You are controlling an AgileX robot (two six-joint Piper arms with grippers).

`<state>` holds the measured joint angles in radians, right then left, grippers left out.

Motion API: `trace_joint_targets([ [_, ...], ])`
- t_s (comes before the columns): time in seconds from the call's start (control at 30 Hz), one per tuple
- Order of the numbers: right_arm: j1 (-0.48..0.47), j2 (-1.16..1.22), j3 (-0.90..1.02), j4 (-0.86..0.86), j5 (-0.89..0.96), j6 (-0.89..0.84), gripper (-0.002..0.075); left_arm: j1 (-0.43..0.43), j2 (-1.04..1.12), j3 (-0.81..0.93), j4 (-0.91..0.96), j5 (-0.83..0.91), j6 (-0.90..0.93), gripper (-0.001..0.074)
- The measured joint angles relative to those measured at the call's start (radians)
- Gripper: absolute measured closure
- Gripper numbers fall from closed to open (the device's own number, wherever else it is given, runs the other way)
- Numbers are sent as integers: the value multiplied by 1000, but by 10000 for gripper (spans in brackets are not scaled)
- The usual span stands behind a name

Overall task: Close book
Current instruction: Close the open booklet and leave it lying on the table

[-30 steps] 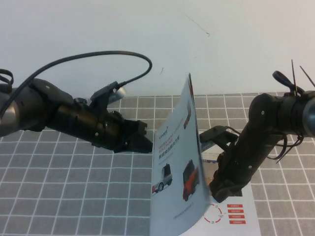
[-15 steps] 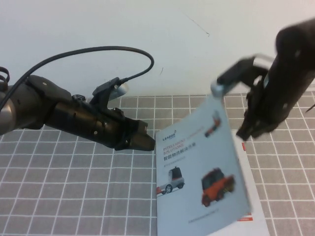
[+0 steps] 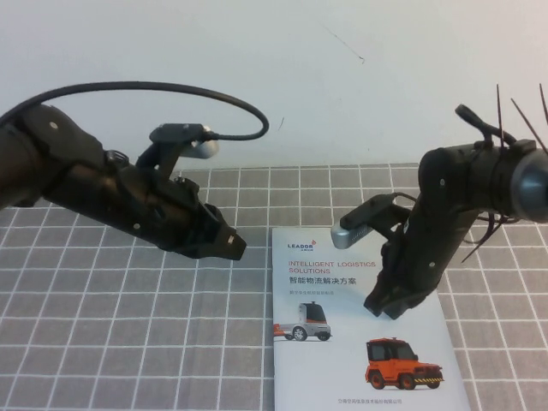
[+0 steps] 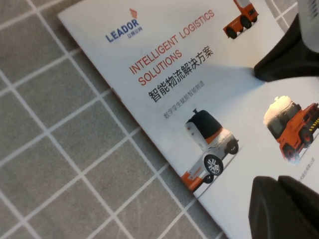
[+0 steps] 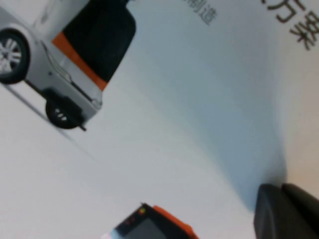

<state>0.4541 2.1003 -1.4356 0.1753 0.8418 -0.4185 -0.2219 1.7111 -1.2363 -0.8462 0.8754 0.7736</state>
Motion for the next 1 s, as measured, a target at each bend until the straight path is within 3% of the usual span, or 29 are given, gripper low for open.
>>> trace_joint_targets([
  [0.3,0,-255,-145,-254,117,25,729,0,-216,0,247,-105,-53,738],
  [0.43,0,-453,-180,-367,179,87,729,0,-336,0,452,-136,-233,738],
  [0.63,0,-736,-170,-401,233,157,729,0,-506,24,720,-143,-501,738],
  [0.77,0,-930,-68,-381,233,163,729,0,-639,129,738,-214,-532,738],
  [1.0,0,-1323,329,-385,194,239,729,0,-941,465,735,-434,-537,738],
])
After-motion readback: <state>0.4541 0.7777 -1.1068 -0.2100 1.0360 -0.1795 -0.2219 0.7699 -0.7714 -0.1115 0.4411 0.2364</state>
